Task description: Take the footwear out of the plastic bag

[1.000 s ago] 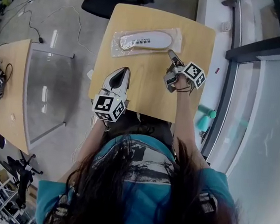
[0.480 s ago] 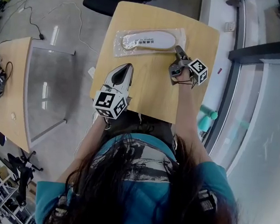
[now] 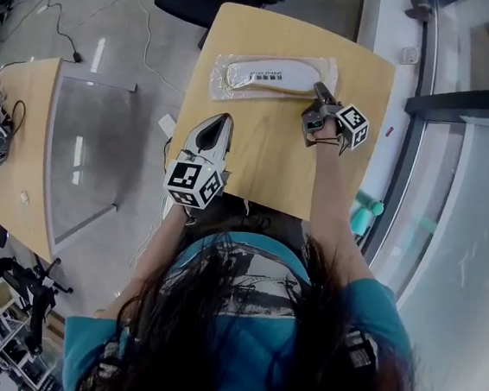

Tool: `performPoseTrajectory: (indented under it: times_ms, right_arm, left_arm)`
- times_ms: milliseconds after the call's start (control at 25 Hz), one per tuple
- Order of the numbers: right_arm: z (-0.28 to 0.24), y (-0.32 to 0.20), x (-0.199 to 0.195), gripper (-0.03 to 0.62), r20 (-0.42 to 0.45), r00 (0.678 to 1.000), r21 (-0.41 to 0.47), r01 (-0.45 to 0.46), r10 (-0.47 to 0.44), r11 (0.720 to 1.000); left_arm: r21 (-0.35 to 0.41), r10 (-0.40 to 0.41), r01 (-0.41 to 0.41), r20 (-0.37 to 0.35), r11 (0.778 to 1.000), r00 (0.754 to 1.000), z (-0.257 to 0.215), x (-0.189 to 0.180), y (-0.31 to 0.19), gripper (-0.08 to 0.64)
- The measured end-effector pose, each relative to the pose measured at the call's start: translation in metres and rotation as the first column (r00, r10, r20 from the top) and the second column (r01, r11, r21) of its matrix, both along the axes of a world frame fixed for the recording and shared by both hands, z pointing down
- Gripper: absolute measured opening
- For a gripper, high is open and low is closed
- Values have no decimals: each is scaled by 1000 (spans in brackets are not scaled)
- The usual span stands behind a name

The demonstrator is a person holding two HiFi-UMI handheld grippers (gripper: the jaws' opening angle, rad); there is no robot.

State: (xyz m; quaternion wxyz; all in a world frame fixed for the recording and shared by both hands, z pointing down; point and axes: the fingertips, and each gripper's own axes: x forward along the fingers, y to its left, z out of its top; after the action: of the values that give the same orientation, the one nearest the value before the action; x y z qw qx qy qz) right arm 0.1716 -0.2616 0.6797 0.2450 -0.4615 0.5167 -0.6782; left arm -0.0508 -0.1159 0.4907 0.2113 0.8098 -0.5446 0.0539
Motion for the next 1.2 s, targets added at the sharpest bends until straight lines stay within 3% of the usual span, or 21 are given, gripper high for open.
performPoseTrajectory:
  times_ms: [320, 520, 760, 1000, 1120, 1200]
  right_arm:
    - [-7, 25, -7, 100, 29, 996, -23, -88, 89, 996]
    - [-19, 36, -3, 83, 52, 992, 3, -119, 119, 993]
    - [-51, 43, 2, 71, 157, 971, 62, -189, 178, 980]
    - [-87, 45, 3, 29, 270, 938, 129, -259, 218, 957]
    - [-93, 46, 2, 26, 259, 944, 149, -250, 206, 957]
    - [-98, 48, 0, 25, 267, 942, 158, -251, 203, 955]
  left_arm:
    - [-27, 19, -21, -67, 999, 998, 6, -9, -6, 5]
    - [-88, 46, -60, -155, 994, 987, 21, -6, -16, 5]
    - [-118, 84, -129, -330, 985, 940, 28, 6, -24, 6]
    - [-109, 130, -185, -383, 977, 915, 28, 17, -37, 5]
    - [-158, 104, -187, -424, 970, 900, 41, 19, -45, 5]
    - [-213, 109, -225, -450, 951, 887, 52, 23, -45, 5]
